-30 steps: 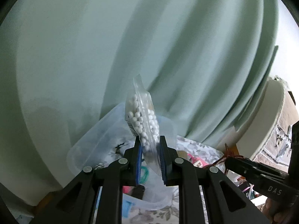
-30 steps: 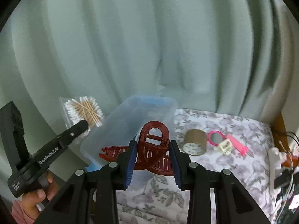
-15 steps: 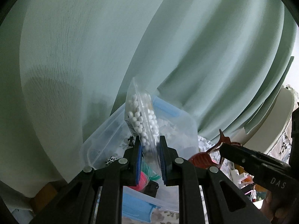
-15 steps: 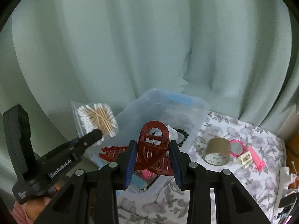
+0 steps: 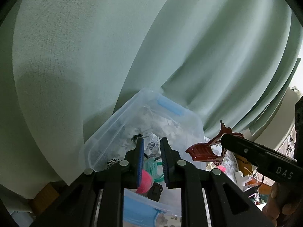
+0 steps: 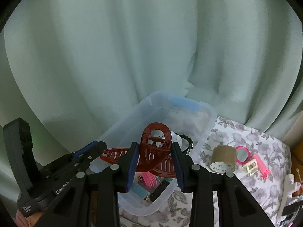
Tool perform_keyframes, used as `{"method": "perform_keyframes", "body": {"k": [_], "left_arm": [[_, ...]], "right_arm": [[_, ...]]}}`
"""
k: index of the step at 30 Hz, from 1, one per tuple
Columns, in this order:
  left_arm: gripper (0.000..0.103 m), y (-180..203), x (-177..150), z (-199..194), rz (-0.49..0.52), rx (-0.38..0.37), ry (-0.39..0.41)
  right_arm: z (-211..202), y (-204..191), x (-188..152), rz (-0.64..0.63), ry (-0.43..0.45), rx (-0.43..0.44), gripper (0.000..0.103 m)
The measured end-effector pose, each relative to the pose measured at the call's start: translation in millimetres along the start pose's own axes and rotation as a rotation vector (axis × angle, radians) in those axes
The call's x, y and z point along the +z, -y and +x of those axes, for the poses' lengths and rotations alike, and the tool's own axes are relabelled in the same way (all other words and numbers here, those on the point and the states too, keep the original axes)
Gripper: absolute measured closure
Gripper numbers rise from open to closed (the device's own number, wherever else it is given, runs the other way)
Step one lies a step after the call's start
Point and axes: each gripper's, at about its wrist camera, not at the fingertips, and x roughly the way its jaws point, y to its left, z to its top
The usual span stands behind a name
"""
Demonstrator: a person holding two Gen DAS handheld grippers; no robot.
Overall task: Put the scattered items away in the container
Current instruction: 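Carry swab bag and claw clip into the clear box and open both grippers, then move both tools back over the tape roll and pink items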
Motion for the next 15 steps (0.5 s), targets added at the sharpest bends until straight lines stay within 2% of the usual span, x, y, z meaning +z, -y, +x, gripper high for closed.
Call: {"method": "perform_keyframes", "body": {"k": [4,6,8,13,15], "left_arm": [[0.080,1,1,2,-0.005,0.004,-0.008],[0.071,2,1,2,-0.007,0.003,-0.009],[0.067,-4,-4,-8,-0.003,0.004,-0.005],[0.064,-4,-9,-14,0.012,0.016,-0.007],[0.058,-1,-10,-15,0.022,0.023,-0.009]], "right_arm": [[1,0,1,-0.006,0.002,-0.013,0.063],[2,1,1,-0.009,0.002,-0.020,0.061],[1,2,1,-0.003,0.007,-0.021,0.059],[-1,12,-2,0.029,0.001,-0.031,0.058],[-2,18,-5,0.046,0.002,-0.032,0.058]]}}
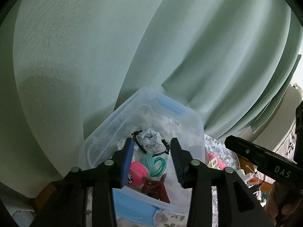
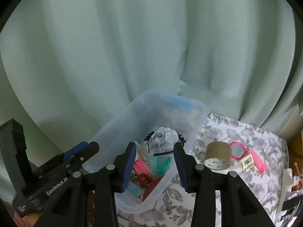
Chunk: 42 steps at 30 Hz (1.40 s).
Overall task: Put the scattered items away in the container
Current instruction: 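Move both tools back over the tape roll and pink items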
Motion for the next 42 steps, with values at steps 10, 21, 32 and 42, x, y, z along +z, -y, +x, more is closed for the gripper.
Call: {"method": "perform_keyframes", "body": {"k": [10,21,32,42], "left_arm": [[0.050,29,-4,1,0.066,0.016,-0.012],[0.047,91,-20,13,0.184,-0.007,-0.030],[0.043,156,-47,22,0.335,-0.025,-0.089],[0.043,190,-84,42,0.439,-0.030,-0.173]], "right_arm": [[-14,32,-18,0.079,0.014,-0.013,0.058],[-51,99,-51,0.246,0.060,-0.059,0.058],[-81,167,-89,0.417,0.094,-0.127,0.058],[-96,219,-119,0.537,0.097,-0.167,0.058]]}}
